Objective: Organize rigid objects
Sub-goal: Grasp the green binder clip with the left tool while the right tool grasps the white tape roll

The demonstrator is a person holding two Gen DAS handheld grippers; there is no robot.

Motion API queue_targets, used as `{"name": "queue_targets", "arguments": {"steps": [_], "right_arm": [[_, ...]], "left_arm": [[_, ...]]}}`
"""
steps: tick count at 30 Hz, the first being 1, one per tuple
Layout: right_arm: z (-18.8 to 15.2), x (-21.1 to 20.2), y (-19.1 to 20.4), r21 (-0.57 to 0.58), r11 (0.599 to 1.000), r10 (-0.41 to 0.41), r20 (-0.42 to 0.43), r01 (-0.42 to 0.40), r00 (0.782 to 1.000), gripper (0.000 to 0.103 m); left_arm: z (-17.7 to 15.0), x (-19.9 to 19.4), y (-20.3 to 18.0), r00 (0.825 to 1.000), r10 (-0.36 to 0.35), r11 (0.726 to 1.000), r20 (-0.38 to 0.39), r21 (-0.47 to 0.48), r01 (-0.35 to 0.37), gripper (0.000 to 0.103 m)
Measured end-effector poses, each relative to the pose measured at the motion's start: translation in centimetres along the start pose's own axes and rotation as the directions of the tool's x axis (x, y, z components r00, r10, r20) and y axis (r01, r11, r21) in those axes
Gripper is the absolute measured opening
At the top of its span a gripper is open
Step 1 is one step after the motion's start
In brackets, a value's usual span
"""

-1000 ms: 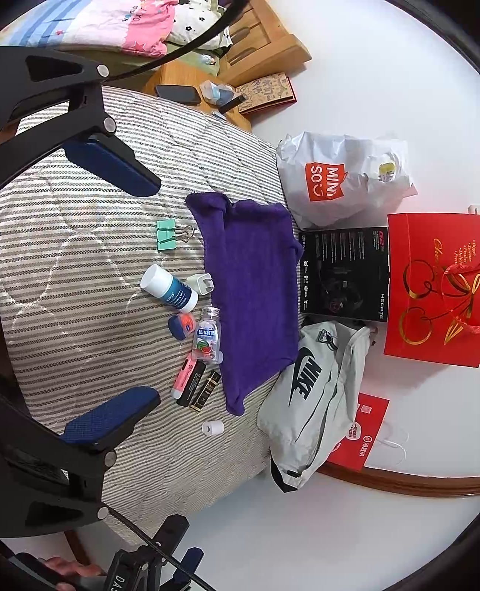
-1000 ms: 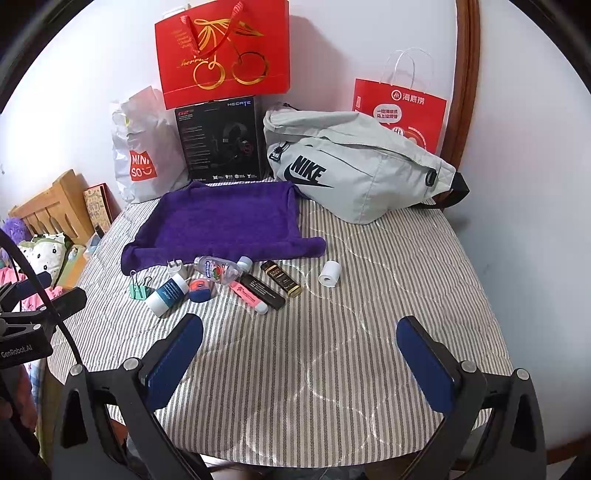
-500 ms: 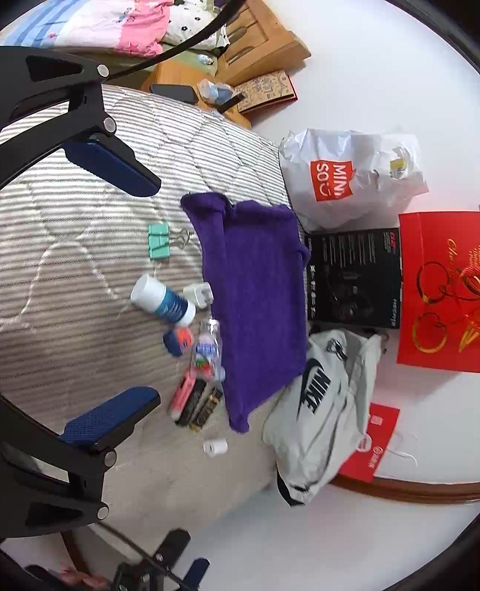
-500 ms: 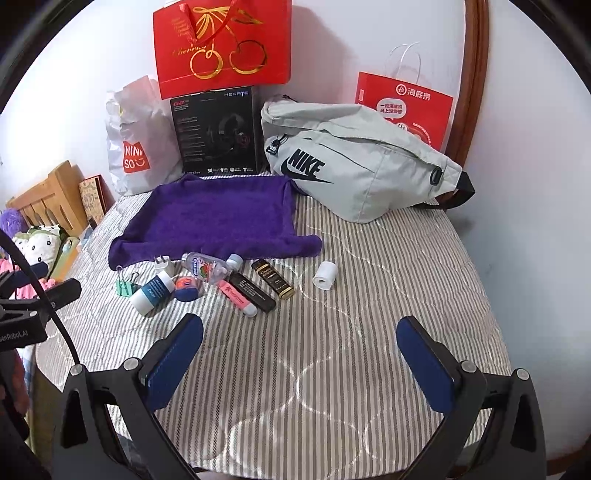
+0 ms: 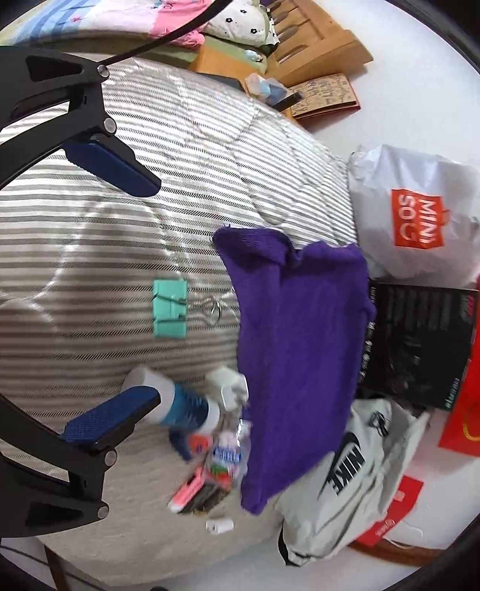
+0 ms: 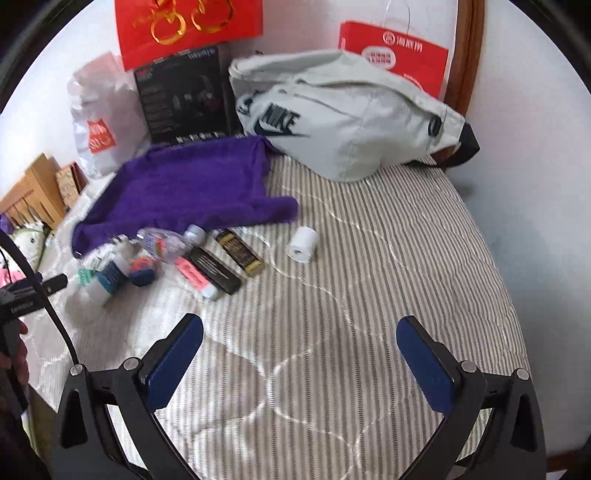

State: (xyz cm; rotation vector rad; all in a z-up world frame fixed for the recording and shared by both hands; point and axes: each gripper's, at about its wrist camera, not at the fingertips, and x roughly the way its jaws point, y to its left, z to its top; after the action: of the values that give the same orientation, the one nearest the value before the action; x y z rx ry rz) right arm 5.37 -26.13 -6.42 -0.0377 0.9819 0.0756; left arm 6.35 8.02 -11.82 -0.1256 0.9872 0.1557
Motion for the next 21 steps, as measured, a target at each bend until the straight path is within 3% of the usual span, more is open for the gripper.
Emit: {"name": "queue_targets", "arguments": {"steps": [8, 12, 17, 19, 21], "right_arm": [[0.4, 2.4, -1.0, 0.010, 1.000, -0.017, -0.042, 0.017, 0.999, 0.103], [0.5, 3.6, -1.6, 0.001, 1.000, -0.028, -0.060, 0.028, 0.998, 0.103], [1.2, 5.5, -2.9, 0.064, 0.998, 0.026, -0.065, -0.022, 0.998, 0.096], [1.9, 6.4, -3.4, 0.093, 0.995, 0.050, -0.063, -0.044, 0.997, 0.093], [2.9, 7.3, -3.7, 0.114, 0.992, 0.062, -0.049, -0.056, 0.997, 0.091]], "left_arm": [[0.3, 4.0, -0.1, 0.999, -0.008, 1.000, -0.047, -0.008, 0.008, 0.093], [0.4, 4.8, -0.1, 0.999, 0.014, 1.000, -0.038, -0.003, -0.014, 0.082], [0.3, 4.6, -0.4, 1.000, 0.021, 0.999, -0.015, 0.038, -0.020, 0.058], [0.4, 4.5, -0.9, 1.000, 0.018, 0.998, -0.011, 0.058, -0.018, 0.042], [0.4, 4.4, -1.5, 1.000, 0.021, 0.997, -0.009, 0.071, -0.021, 0.040]]}}
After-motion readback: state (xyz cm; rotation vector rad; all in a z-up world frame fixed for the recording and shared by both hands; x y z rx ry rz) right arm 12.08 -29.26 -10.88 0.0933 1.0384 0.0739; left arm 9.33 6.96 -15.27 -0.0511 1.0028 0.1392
